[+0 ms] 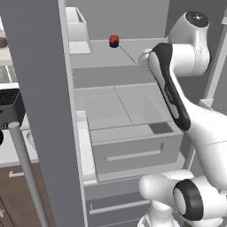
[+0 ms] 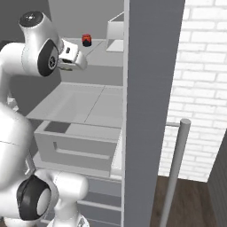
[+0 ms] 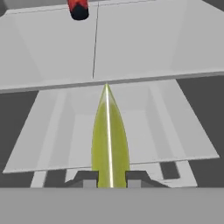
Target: Grab a lemon wedge from the fridge and one ice cube from the ice bowl, and put them in the glass of lemonade.
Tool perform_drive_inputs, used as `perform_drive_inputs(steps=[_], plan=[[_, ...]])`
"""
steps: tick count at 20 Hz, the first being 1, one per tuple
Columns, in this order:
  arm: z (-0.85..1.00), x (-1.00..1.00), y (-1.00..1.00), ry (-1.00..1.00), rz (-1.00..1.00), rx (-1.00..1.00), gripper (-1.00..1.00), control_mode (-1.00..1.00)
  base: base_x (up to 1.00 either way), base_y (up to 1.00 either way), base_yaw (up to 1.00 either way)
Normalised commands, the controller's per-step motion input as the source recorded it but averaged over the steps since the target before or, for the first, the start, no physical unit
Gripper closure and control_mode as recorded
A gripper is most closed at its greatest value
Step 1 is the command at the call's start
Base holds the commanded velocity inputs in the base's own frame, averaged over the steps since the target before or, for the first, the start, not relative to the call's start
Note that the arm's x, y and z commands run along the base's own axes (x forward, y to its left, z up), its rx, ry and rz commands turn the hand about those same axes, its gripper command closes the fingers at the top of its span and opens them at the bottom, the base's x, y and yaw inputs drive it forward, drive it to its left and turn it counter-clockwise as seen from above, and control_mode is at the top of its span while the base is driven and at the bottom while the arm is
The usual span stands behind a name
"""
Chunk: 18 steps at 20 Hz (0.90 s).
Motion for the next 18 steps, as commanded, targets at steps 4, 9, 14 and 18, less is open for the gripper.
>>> perform_drive_inputs(steps=[4,9,14,18], plan=[[-0.2,-1.0,0.0,0.02,0.06,0.0,1.0,-1.0,0.0,0.0,0.0],[-0.32,-1.0,0.0,0.07,0.04,0.0,1.0,-1.0,0.0,0.0,0.0],[-0.33,-0.96,0.0,0.12,0.02,0.0,1.0,-1.0,0.0,0.0,0.0],[-0.15,-0.58,0.0,0.15,0.0,0.0,1.0,-1.0,0.0,0.0,0.0]])
